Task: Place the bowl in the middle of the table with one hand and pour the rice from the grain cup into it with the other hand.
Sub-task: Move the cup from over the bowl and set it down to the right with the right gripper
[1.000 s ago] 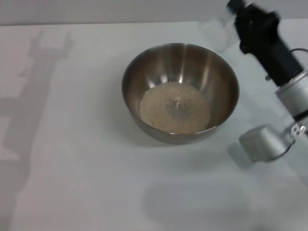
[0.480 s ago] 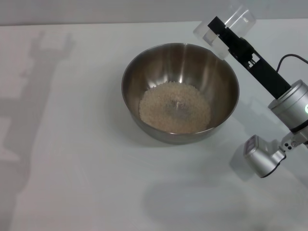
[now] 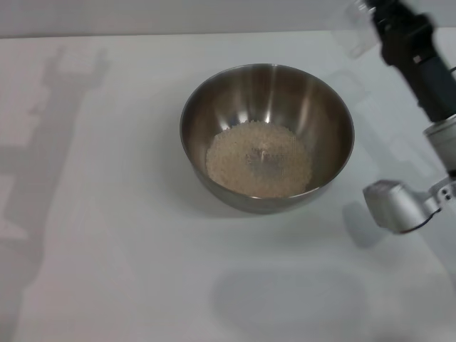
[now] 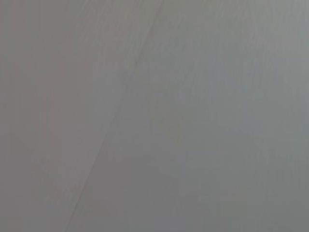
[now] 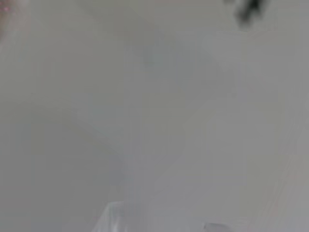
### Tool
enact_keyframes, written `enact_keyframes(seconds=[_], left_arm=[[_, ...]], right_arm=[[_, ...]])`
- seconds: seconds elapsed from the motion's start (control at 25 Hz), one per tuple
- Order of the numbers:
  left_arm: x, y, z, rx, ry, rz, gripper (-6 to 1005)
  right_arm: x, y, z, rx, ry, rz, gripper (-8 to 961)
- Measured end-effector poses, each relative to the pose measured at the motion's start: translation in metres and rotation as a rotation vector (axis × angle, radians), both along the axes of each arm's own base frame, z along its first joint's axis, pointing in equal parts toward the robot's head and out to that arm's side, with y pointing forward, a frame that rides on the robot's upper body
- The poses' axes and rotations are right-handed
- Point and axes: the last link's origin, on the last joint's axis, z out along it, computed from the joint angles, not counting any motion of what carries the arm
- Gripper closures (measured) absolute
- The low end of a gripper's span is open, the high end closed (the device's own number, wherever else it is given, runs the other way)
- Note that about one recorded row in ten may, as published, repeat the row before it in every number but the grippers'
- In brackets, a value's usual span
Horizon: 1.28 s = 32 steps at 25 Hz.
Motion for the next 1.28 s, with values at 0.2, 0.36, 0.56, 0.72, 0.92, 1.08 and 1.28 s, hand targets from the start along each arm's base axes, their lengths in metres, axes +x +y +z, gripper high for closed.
enact_keyframes(seconds=[0.2, 0.36, 0.56, 0.72, 0.92, 1.08, 1.28], left_arm=[[-0.001, -0.001, 0.0, 0.002, 0.001, 0.001, 128], [0.0, -0.001, 0.001, 0.007, 0.0, -0.004, 128], [0.001, -0.002, 0.002, 0.01, -0.001, -0.011, 128], [0.002, -0.002, 0.001, 0.006, 0.009, -0.017, 128], [0.001, -0.003, 0.0, 0.003, 0.019, -0.019, 128], [0.001, -0.003, 0.0, 0.004, 0.019, -0.02, 128], [0.002, -0.005, 0.0, 0.007, 0.025, -0.029, 128]], right_arm=[[0.001, -0.001, 0.013, -0.092, 0.471, -0.081, 942], [0.01, -0.006, 0.015, -0.243, 0.855, -0.106, 942], [0.034, -0.008, 0.012, -0.433, 1.271, -0.175, 942], [0.053, -0.005, 0.001, -0.555, 1.487, -0.277, 942], [0.069, 0.0, -0.01, -0.611, 1.625, -0.412, 943], [0.077, 0.009, -0.017, -0.644, 1.675, -0.501, 943], [0.086, 0.016, -0.022, -0.668, 1.741, -0.587, 943]])
